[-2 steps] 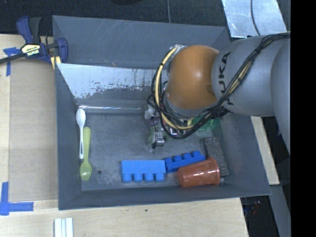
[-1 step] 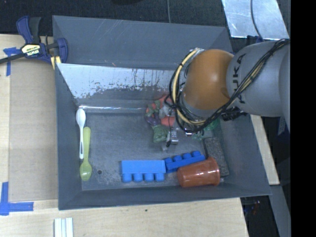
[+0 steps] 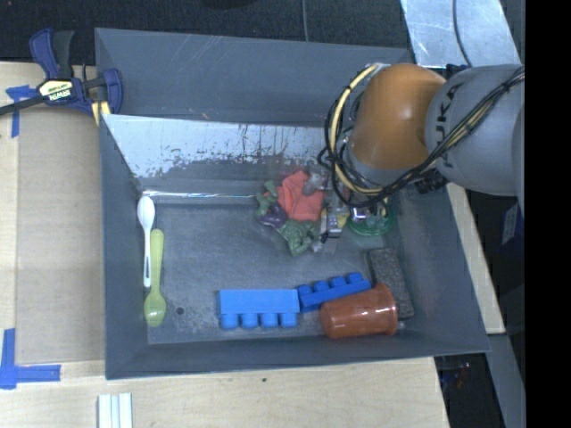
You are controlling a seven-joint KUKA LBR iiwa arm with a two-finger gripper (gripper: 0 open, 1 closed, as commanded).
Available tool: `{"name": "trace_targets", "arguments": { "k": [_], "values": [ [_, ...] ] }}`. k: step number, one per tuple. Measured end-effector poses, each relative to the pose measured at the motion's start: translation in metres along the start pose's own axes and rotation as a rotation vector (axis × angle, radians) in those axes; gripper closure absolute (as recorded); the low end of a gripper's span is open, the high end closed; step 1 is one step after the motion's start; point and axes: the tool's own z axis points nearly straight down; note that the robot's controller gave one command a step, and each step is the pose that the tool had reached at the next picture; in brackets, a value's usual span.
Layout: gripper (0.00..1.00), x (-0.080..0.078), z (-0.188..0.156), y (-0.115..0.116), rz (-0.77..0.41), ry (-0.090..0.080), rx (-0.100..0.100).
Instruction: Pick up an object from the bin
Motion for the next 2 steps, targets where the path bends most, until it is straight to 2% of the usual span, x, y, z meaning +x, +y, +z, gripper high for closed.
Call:
{"name": "trace_targets", "arguments": {
  "k": [1,2],
  "values": [
    [1.00,0.0131,0.0172,0.0180,0.005,-0.013,0.001],
    [1.00,0.0131,0.0171,0.0180,0.006,-0.013,0.001]
  ]
}}
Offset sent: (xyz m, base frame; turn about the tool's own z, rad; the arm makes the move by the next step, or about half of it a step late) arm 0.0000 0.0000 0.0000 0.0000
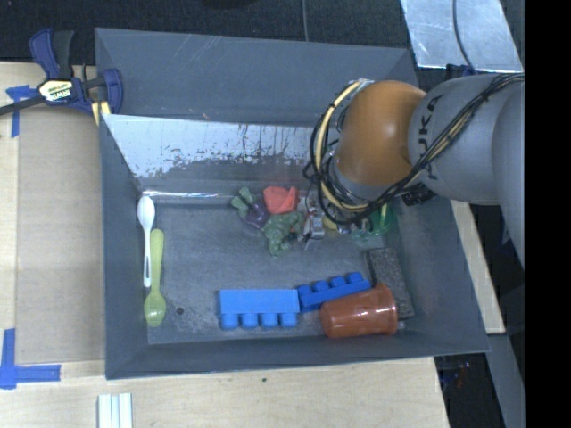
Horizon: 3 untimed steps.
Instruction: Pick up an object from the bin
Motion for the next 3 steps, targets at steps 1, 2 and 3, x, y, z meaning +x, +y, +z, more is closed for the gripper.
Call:
{"name": "trace_targets", "arguments": {
  "k": [1,2,3],
  "values": [
    [1.00,0.001,-0.042,-0.002,0.004,0.001,0.000],
    [1.00,-0.010,-0.106,0.000,-0.005,0.004,0.000],
    [1.00,-0.015,-0.051,0.005,-0.215,-0.005,0.001]
  ]
}}
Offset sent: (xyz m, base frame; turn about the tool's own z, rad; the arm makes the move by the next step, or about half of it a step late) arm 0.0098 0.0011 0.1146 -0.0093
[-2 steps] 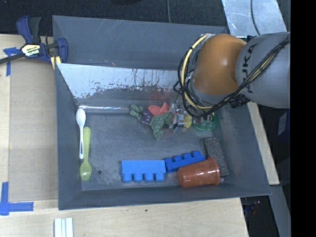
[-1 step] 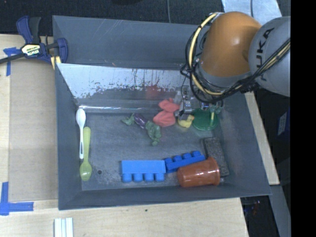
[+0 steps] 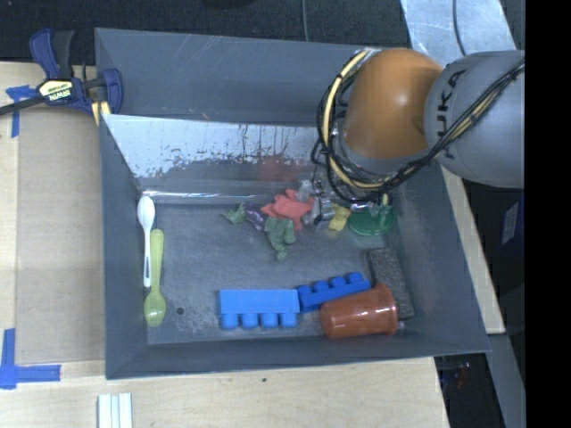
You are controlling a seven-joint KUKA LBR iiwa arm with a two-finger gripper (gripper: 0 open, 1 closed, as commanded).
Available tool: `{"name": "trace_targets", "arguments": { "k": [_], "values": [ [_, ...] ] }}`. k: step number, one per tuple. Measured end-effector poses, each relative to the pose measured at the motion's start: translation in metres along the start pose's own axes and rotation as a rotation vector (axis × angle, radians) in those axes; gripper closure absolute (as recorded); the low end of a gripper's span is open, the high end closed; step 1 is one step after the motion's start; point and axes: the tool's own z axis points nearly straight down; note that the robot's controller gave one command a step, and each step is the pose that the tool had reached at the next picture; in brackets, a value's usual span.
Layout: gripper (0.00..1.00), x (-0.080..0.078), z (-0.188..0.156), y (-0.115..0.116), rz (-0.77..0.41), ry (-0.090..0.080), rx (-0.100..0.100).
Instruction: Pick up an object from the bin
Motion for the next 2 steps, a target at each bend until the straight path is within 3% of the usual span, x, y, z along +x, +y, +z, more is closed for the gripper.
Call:
{"name": "trace_targets", "arguments": {
  "k": [1,2],
  "values": [
    [1.00,0.006,-0.045,0.004,-0.007,0.007,-0.002],
    [1.00,0.014,-0.091,-0.017,-0.088,0.011,-0.003]
  ]
}}
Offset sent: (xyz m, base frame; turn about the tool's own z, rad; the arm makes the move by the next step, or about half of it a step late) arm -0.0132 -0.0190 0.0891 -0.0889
